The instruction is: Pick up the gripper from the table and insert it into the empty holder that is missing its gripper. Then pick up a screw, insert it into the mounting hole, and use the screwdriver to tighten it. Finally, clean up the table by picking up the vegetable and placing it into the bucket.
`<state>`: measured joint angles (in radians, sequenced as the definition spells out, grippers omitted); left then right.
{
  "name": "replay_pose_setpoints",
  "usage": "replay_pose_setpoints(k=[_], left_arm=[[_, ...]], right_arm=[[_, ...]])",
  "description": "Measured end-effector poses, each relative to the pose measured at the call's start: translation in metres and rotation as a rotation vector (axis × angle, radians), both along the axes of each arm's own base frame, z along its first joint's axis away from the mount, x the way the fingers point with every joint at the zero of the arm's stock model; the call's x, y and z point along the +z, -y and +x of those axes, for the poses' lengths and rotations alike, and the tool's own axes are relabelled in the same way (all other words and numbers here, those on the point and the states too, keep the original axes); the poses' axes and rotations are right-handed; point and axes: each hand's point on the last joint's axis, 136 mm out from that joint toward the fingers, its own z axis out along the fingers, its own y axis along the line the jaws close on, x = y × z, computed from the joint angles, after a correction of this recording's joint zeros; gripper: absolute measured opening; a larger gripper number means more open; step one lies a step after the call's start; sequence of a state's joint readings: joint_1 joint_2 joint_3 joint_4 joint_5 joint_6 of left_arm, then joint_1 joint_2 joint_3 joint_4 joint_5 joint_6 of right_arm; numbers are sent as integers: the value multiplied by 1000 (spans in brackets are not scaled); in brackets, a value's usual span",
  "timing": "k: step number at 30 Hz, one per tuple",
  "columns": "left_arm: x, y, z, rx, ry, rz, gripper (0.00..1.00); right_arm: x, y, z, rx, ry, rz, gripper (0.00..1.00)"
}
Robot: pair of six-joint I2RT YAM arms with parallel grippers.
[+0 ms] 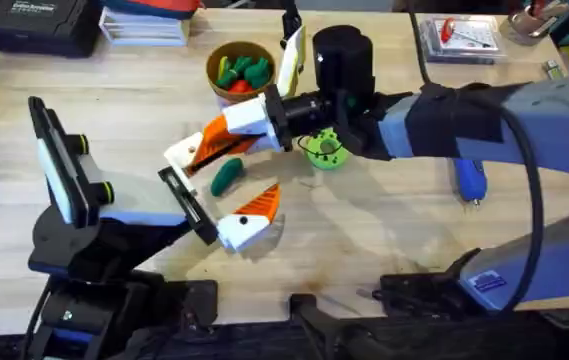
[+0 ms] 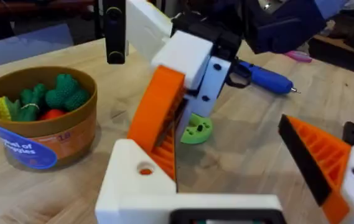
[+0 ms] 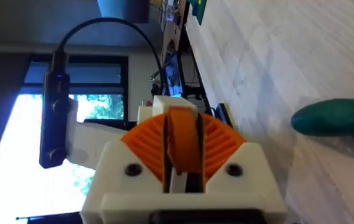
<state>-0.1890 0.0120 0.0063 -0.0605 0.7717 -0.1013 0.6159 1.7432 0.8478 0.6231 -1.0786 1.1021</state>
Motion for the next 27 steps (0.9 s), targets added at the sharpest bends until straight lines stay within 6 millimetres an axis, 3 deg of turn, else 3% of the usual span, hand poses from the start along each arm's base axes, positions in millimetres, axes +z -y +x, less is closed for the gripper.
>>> replay_pose_setpoints(k=[3, 9, 13, 22, 27], left_arm=[[0, 0, 0, -1, 3, 2, 985], [0, 1, -2, -12, 12, 8, 986], [0, 9, -13, -87, 9, 5, 985], [0, 12, -17, -117, 5, 3, 985], [0, 12, -18, -119, 5, 3, 985]], right_arm=[[0, 0, 0, 0, 2, 0, 307], [0, 1, 0, 3, -2, 0, 525], [2, 0, -6, 33, 3, 13, 963], [1, 1, 1, 5, 38, 10, 993], [-12, 20, 40, -150, 126, -54, 994]])
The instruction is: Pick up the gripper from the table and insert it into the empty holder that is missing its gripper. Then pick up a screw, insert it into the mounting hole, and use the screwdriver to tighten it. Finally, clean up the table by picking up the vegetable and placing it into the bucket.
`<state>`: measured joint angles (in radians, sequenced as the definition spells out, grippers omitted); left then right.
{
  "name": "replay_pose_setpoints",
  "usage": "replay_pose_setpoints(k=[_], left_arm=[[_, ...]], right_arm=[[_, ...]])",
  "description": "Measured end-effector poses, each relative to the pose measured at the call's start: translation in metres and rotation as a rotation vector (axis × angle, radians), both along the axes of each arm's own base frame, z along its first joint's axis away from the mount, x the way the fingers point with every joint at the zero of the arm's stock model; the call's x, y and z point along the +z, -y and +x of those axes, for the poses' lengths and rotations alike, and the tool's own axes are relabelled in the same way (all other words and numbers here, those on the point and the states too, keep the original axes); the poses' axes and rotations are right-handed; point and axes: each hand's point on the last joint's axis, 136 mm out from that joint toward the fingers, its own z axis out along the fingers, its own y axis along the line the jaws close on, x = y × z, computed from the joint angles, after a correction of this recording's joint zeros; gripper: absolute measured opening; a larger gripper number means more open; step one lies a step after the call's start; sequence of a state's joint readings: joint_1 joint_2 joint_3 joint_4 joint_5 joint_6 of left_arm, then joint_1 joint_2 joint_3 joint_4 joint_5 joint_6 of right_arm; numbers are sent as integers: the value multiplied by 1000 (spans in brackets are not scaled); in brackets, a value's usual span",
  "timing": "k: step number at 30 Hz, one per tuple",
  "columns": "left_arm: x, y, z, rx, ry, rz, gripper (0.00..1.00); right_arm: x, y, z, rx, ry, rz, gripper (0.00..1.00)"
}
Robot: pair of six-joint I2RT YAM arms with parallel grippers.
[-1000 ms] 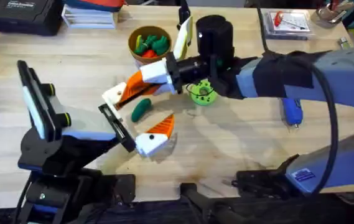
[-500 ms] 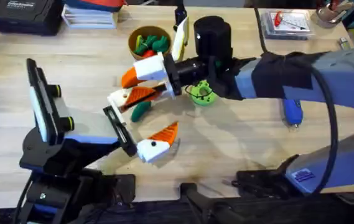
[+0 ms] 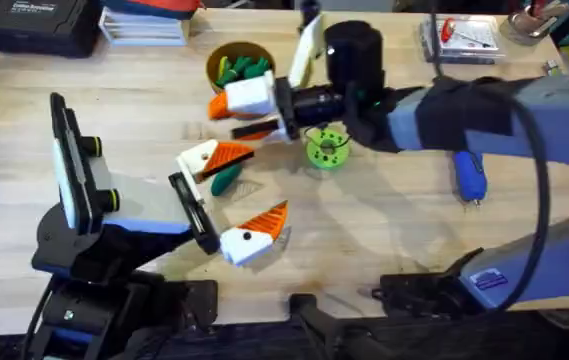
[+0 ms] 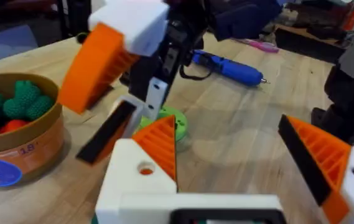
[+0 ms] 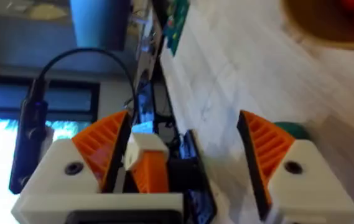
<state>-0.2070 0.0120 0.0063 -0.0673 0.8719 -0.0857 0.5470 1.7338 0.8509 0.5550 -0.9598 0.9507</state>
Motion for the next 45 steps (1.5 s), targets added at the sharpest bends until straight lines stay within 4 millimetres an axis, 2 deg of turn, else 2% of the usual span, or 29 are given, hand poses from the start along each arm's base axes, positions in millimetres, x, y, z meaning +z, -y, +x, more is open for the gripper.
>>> replay_pose_setpoints(k=[2, 3, 5, 7, 11, 17, 19, 21, 22, 24, 30, 34, 37, 42, 45], left_arm=[[0, 0, 0, 0, 0, 0, 985], [0, 0, 0, 0, 0, 0, 985], [0, 0, 0, 0, 0, 0, 987], [0, 0, 0, 0, 0, 0, 985], [0, 0, 0, 0, 0, 0, 986], [0, 0, 0, 0, 0, 0, 986], [0, 0, 0, 0, 0, 0, 986], [0, 0, 0, 0, -1, 0, 986], [0, 0, 0, 0, 0, 0, 985], [0, 0, 0, 0, -1, 0, 985], [0, 0, 0, 0, 0, 0, 985], [0, 0, 0, 0, 0, 0, 985], [0, 0, 0, 0, 0, 0, 985], [0, 0, 0, 0, 0, 0, 985], [0, 0, 0, 0, 0, 0, 985]], right_arm=[[-6, 15, 17, -76, 13, -45, 994], [-7, 44, 40, -177, 39, -122, 994], [-2, 62, 47, -230, 65, -192, 994], [-1, 76, 44, -261, 93, -285, 994], [-7, 104, 27, -302, 209, -561, 994], [-45, 139, 7, -257, 342, -967, 991], [-53, 148, 5, -238, 358, -1043, 886], [-60, 155, 3, -221, 362, -1099, 734], [-63, 158, 2, -215, 361, -1120, 676], [-68, 164, -1, -199, 354, -1158, 640], [-78, 170, -11, -152, 333, -1219, 629], [-83, 163, -16, -119, 348, -1227, 620], [-88, 156, -20, -77, 368, -1234, 509], [-101, 154, -20, -41, 364, -1258, 411], [-100, 155, -17, -48, 380, -1269, 225]])
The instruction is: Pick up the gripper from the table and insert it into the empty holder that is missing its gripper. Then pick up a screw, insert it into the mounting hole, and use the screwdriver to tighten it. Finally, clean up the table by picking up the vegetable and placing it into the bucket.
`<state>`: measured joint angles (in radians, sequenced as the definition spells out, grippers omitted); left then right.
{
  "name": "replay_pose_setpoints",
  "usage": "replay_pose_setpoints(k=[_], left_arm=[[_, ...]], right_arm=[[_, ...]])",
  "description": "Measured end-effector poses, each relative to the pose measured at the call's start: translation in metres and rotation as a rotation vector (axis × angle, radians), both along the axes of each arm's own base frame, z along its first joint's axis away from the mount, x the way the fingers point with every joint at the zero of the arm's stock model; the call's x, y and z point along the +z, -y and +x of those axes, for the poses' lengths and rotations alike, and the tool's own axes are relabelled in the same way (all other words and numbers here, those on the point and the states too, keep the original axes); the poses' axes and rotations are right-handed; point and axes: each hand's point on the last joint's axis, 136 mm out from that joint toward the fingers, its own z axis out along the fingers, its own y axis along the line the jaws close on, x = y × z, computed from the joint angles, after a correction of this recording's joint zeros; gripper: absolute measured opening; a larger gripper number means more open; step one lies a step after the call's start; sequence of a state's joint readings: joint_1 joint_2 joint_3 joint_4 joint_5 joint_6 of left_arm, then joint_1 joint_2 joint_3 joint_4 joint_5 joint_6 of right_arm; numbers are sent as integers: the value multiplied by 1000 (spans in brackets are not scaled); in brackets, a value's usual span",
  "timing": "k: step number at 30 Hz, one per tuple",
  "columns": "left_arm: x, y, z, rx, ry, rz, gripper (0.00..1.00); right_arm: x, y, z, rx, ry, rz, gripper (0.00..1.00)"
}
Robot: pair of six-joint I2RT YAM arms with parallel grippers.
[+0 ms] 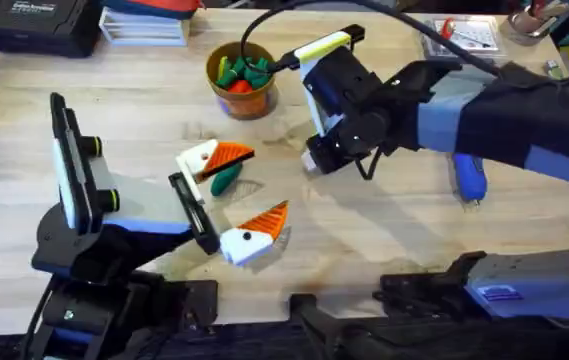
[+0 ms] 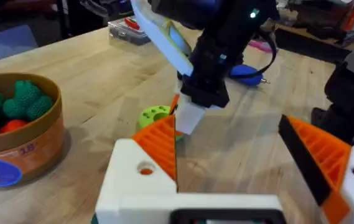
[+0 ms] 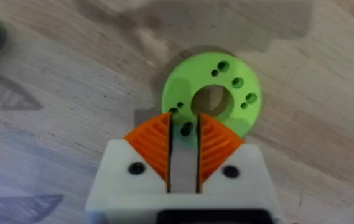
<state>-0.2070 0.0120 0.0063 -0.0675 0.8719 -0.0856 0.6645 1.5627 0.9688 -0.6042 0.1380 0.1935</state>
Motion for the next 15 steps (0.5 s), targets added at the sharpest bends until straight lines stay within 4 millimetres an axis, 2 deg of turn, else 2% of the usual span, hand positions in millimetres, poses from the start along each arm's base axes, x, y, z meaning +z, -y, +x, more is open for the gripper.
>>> replay_pose_setpoints(k=[4, 15], left_arm=[[0, 0, 0, 0, 0, 0, 985], [0, 0, 0, 0, 0, 0, 985]], right_arm=[[0, 1, 2, -1, 9, -9, 6], [4, 5, -4, 10, -26, -29, 5]])
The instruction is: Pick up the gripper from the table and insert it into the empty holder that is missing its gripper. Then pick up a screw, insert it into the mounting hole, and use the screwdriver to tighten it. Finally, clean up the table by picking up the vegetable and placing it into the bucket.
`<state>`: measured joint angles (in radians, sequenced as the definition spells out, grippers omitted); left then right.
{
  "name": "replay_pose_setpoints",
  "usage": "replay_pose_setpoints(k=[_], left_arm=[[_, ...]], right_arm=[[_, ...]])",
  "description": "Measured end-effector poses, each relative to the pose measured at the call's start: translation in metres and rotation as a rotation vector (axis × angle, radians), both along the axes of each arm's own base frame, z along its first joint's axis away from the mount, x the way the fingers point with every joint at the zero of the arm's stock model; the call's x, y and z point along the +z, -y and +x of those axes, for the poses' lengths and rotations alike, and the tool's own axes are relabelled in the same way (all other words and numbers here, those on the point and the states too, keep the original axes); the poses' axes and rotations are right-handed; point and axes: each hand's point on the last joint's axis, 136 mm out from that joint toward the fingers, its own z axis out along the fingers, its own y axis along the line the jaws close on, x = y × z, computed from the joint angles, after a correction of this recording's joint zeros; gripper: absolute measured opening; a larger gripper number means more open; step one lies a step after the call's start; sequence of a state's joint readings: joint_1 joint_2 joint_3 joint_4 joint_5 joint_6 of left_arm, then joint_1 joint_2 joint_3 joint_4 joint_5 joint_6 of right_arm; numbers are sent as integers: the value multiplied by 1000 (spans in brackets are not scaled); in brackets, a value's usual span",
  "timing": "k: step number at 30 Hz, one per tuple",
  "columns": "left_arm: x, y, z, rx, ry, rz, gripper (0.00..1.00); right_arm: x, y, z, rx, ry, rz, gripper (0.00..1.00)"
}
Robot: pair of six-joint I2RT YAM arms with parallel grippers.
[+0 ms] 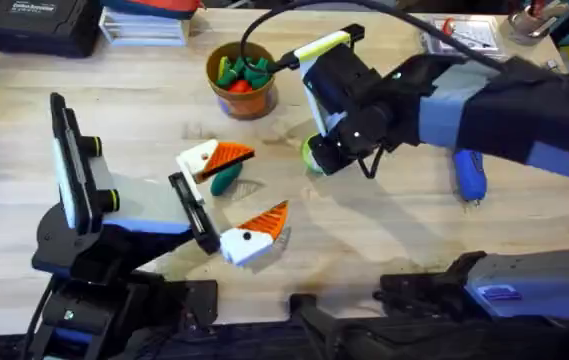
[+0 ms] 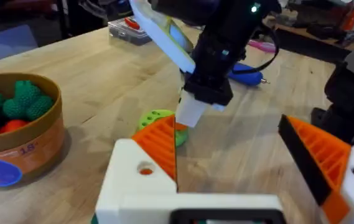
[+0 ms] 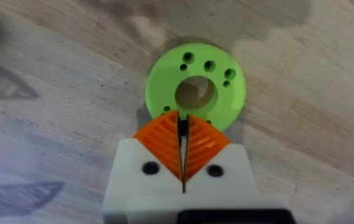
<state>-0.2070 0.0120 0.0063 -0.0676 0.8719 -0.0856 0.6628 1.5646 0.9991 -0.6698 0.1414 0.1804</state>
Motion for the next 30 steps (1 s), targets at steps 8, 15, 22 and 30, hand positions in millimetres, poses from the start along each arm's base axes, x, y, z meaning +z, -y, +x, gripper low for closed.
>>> replay_pose_setpoints(k=[8, 15, 22, 30], left_arm=[[0, 0, 0, 0, 0, 0, 985], [0, 0, 0, 0, -1, 0, 985], [-1, 0, -1, -3, -5, 1, 985], [-1, 0, -1, -4, -5, 1, 985]], right_arm=[[52, -13, 16, 30, 60, 35, 5], [144, -42, 32, 78, 160, 186, 4], [187, -94, 3, 217, 110, 402, 4], [198, -153, -41, 398, 86, 515, 4]])
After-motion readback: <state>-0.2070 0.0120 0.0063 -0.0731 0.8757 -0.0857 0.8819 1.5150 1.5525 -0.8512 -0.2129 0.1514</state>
